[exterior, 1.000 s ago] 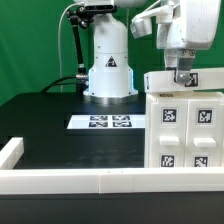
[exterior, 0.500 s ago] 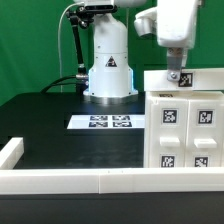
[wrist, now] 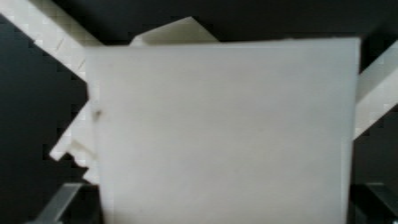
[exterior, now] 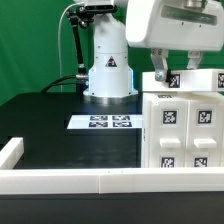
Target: Assemble cabinet
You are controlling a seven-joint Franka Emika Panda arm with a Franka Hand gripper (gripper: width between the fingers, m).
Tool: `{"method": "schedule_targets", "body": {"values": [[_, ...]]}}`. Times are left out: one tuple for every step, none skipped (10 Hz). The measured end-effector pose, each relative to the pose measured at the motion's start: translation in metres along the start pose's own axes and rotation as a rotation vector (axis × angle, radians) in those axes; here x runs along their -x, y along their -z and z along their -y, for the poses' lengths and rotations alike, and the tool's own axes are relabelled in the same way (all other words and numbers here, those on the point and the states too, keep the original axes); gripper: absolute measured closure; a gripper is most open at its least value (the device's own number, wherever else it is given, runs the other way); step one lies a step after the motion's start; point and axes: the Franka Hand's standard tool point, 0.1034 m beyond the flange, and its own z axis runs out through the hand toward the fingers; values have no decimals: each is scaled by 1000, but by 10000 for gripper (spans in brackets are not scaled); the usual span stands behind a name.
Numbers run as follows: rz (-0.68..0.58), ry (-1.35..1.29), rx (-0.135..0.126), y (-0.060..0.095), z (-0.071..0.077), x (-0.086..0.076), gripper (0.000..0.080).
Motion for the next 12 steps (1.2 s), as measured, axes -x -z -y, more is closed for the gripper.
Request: {"method": "schedule_targets", "body": {"values": [[-6, -100, 2, -1, 3, -2, 230], [-6, -172, 1, -2, 6, -3, 230], [-6, -239, 1, -3, 8, -4, 230], [-7, -297, -4, -3, 8, -4, 231], [-7, -369, -4, -3, 9, -4, 231], [-7, -420, -5, -3, 9, -5, 231], [-7, -484, -6, -3, 10, -5, 231], [-7, -539, -7, -3, 10, -5, 231], [-7, -640, -14, -3, 12, -6, 231], [-6, -755, -20, -3, 13, -6, 231], [-5, -832, -27, -3, 14, -7, 231], [-3, -977, -44, -3, 16, -8, 233]]}}
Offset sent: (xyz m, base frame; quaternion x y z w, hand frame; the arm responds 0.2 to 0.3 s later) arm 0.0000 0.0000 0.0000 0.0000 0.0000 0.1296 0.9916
